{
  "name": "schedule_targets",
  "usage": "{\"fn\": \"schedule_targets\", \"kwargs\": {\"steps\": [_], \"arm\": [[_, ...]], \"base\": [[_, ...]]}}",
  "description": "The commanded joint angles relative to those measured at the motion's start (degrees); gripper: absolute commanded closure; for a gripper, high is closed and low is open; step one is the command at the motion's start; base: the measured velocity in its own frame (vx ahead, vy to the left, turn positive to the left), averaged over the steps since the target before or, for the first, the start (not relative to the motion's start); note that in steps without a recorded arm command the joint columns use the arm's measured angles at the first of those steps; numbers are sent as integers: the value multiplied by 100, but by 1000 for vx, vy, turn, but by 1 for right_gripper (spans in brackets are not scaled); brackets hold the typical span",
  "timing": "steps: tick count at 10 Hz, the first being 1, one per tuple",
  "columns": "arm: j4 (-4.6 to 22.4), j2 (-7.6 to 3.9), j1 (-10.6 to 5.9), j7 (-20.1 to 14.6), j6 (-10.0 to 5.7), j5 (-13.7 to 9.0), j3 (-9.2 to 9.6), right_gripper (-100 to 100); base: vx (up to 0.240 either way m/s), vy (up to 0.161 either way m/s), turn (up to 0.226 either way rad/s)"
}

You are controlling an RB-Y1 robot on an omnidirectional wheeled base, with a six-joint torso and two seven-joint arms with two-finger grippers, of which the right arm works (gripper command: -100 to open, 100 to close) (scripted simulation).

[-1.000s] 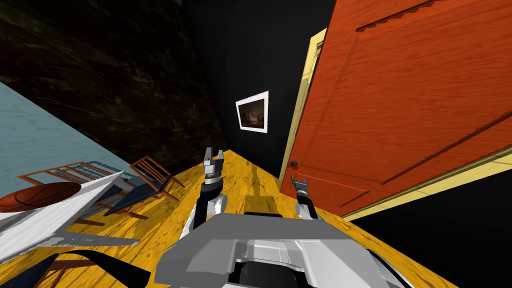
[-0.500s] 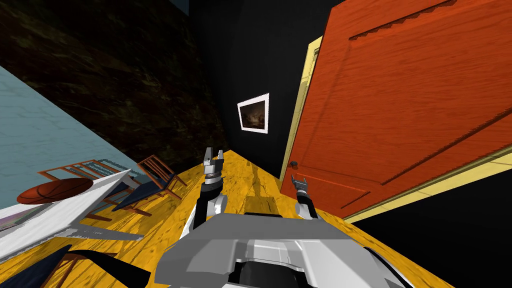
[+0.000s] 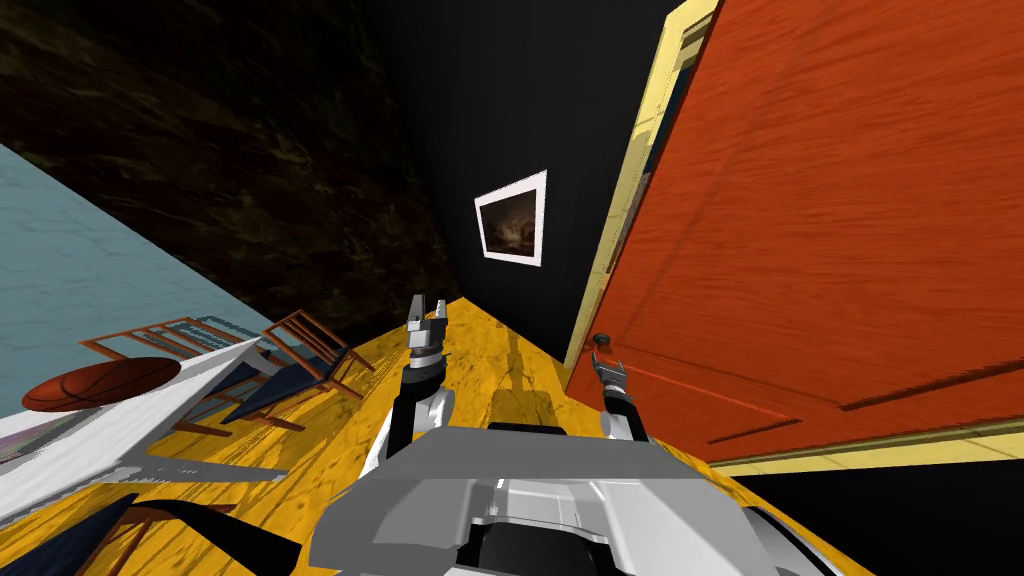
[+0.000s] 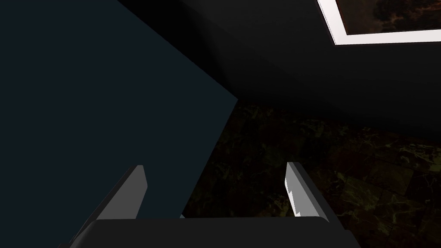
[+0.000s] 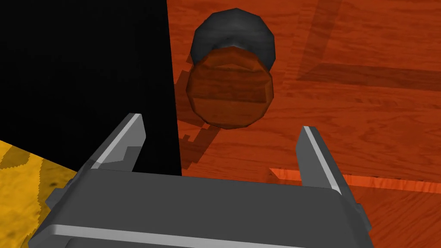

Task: Pull the door open

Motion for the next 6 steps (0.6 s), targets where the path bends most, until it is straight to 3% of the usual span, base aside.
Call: {"fn": "schedule_targets", "kwargs": {"steps": [1, 3, 4, 5, 6], "arm": [[-7, -194, 125, -171, -17, -46, -46, -100], [5, -234, 144, -213, -29, -54, -54, -100], [36, -337, 193, -321, -61, -77, -76, -100], [61, -295, 142, -271, -47, -65, -63, -100], [61, -295, 142, -271, -47, -65, -63, 100]], "base": [[145, -16, 160], [143, -18, 73], [153, -1, 56], [84, -5, 18], [-15, -1, -22]]}}
